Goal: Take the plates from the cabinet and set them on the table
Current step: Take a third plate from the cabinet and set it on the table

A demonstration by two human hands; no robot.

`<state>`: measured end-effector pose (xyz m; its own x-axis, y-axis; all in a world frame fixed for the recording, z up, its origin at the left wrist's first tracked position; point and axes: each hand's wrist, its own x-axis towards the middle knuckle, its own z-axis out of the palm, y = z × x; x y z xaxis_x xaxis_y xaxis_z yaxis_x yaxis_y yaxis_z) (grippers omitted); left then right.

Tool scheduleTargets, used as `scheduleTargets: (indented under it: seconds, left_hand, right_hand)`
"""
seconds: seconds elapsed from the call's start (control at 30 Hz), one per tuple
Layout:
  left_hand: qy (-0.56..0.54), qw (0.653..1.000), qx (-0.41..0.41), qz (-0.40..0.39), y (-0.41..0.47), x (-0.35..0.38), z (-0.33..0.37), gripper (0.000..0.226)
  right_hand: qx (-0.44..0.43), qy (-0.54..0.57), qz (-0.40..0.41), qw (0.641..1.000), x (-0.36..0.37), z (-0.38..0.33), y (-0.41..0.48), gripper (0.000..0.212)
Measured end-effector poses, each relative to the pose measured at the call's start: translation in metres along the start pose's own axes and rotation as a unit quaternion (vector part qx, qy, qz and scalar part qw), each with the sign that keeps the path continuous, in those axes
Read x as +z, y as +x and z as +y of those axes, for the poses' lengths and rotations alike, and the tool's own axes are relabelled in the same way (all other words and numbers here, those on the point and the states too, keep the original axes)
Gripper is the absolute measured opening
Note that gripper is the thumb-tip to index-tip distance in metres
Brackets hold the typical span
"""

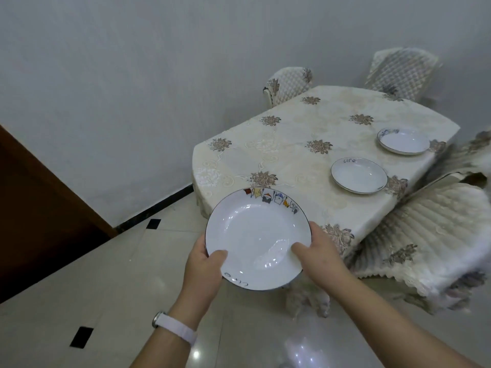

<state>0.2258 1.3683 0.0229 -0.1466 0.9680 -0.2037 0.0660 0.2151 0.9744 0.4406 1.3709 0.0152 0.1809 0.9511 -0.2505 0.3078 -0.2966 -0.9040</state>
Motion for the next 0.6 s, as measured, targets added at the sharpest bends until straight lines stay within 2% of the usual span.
scheduleTargets:
  seconds: [0.3,0.47,0.6]
  left_hand:
    - [0.005,1.0,0.013,-0.016,0.104,0.018,0.025,0.041]
    - [-0.001,0.998,0.007,-0.065,0.165,0.029,0.02,0.047]
    - [0.011,0.992,-0.001,-0.126,0.237,0.035,0.015,0.046]
  right_hand:
    - [0.001,0.01,0.006,1.0,-0.002,-0.032,0.091,0.036]
    - [0.032,0.002,0.033,0.999,0.007,-0.033,0.137,0.037]
    - [0.061,-0.004,0.085,0.994,0.023,-0.037,0.186,0.039]
